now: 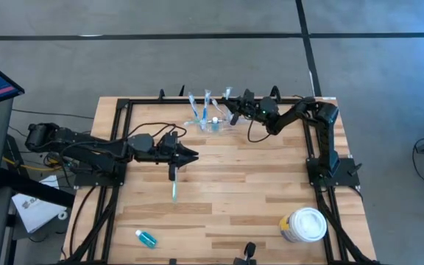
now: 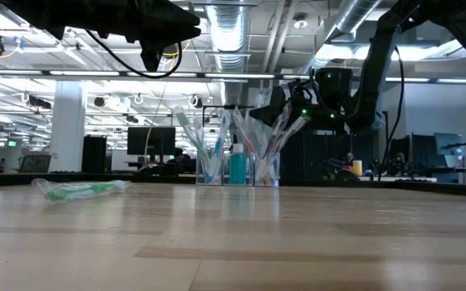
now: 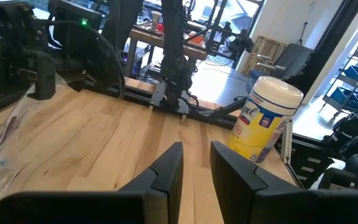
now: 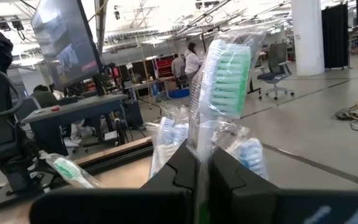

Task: Pick & Place toothbrushing station
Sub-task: Put the green toothbrush into the transparent organizer

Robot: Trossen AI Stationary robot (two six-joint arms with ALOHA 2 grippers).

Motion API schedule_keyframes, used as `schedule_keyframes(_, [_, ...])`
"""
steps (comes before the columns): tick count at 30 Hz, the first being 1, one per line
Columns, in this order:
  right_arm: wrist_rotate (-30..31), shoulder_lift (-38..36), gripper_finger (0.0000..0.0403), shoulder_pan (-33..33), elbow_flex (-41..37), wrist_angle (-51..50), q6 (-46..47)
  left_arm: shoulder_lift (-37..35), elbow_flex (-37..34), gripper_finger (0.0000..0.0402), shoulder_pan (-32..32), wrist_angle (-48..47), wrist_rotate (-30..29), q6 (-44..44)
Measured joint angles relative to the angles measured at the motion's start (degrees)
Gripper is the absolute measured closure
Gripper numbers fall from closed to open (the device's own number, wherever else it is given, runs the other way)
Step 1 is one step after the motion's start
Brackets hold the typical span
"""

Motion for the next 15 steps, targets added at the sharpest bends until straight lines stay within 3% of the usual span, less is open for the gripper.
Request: schedule_keyframes(15, [-0.8,0.0,0.0359,0.0,0.0,-0.8,0.0,0.0,0.0,0.0326,0.0,0.0,0.0,0.0])
